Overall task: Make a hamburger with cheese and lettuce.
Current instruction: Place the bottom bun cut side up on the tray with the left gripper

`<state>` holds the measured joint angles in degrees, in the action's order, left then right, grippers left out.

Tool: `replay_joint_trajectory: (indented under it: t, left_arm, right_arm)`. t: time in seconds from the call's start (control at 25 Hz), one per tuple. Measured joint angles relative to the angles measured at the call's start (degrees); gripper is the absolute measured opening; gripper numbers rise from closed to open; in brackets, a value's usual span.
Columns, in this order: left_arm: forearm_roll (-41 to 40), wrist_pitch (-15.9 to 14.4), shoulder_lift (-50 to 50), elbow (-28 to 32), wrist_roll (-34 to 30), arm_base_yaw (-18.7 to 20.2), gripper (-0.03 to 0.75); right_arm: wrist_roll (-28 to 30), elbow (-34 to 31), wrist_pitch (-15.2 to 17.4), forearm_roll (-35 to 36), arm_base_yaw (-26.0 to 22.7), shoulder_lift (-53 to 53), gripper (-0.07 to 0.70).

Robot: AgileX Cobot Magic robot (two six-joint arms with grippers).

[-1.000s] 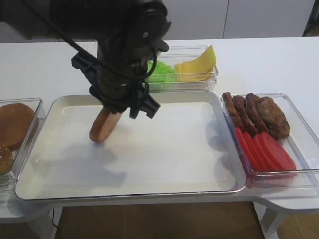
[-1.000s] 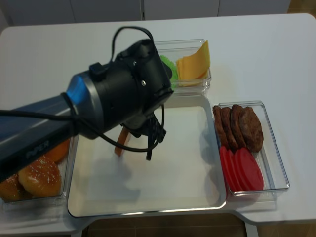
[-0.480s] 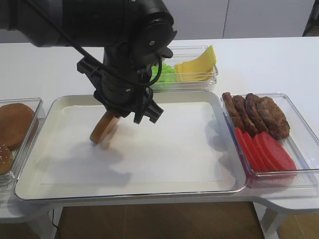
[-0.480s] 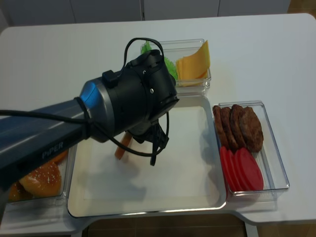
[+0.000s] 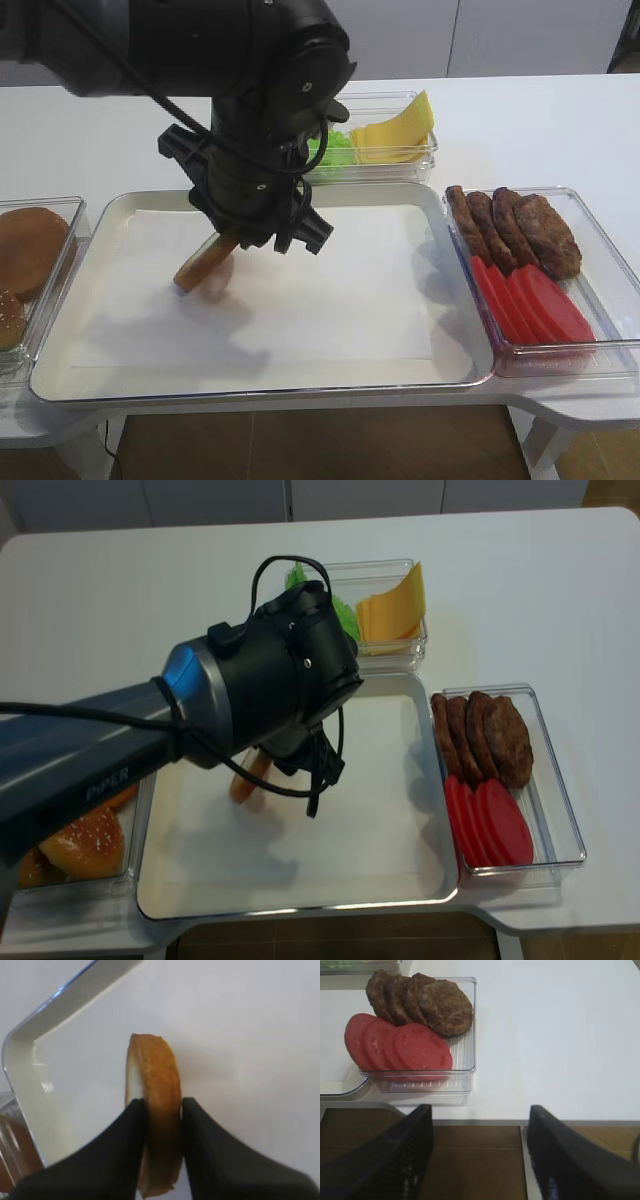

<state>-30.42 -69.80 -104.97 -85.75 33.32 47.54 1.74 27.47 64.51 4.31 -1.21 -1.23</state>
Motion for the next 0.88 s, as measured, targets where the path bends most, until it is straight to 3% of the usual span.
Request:
replay_joint_trajectory:
  t: [0.48, 0.88]
  left_arm:
    - [2.84, 0.00, -0.32, 0.00, 0.24, 0.00, 0.211]
    - [5.99, 2.38, -0.32, 0.00, 0.37, 0.07, 0.212]
  right_arm:
    - [0.00, 0.00, 0.00, 0.00, 0.00, 0.00, 0.449]
    - [0.00, 0.00, 0.00, 0.00, 0.00, 0.00, 0.449]
